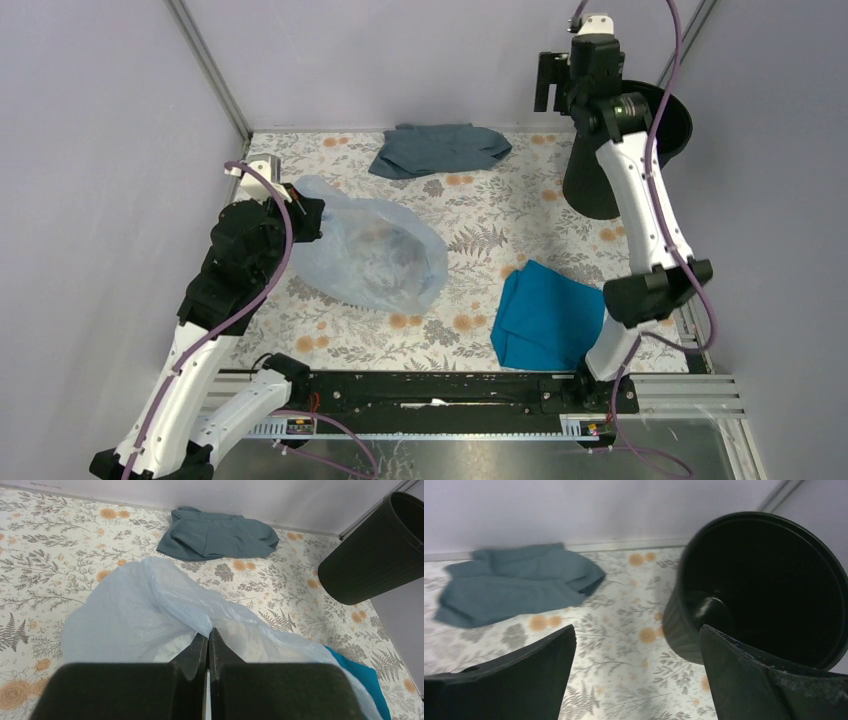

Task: Put the trash bags into the trash bin

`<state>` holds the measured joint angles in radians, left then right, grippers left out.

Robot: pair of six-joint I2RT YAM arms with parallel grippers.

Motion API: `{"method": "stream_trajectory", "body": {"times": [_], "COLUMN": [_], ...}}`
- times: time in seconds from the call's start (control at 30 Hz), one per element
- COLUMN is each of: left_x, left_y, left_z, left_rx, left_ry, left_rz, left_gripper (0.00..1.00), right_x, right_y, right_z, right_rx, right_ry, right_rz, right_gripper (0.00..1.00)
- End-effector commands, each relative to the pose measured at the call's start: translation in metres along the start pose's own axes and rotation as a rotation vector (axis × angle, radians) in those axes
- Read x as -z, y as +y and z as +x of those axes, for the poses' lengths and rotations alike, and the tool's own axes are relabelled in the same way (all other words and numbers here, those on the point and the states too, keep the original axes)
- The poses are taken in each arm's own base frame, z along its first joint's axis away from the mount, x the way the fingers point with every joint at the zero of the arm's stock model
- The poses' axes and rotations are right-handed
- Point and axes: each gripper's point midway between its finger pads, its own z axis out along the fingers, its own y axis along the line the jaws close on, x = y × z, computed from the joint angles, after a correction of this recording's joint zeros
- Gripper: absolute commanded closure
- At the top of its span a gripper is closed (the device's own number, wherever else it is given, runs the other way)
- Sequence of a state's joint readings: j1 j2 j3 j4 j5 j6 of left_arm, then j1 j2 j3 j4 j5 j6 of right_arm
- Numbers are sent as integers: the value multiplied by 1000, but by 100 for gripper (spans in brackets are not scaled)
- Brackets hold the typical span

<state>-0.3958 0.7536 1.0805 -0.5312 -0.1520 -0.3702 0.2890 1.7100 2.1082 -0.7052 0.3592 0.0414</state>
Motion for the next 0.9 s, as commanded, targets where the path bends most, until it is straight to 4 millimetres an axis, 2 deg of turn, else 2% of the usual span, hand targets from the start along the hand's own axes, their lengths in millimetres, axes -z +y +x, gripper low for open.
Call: {"method": "stream_trajectory", "body": {"times": [0.0,0.07,0.3,0.4,0.57,0.77,0.87], "left_x": [6,6,9,11,16,23,25], "left_y": [-12,-12,-15,-14,-12,-10,-9], "left_z": [-23,-24,-30,-28,-31,-34,-36], "left_rx": [-7,-9,-18,-12,-8,-2,5], "left_ry": [-56,-55,-63,-65,-78,-94,-102], "left_rz": [46,46,53,53,46,40,36], "left_gripper": [100,100,100,100,100,100,100], "right_x": [-37,-50,-79,-92,-102,-108,-107], "right_y": [-59,-75,-110,-105,-84,-81,-81], "right_z": [19,29,61,73,79,85,82], "right_rx": [38,0,-24,-9,-21,-33,-45], "right_ry": [120,159,237,253,270,287,276], "right_rz": [127,99,78,36,-81,-90,-88], "right_gripper": [3,4,7,10,22,25,26]}}
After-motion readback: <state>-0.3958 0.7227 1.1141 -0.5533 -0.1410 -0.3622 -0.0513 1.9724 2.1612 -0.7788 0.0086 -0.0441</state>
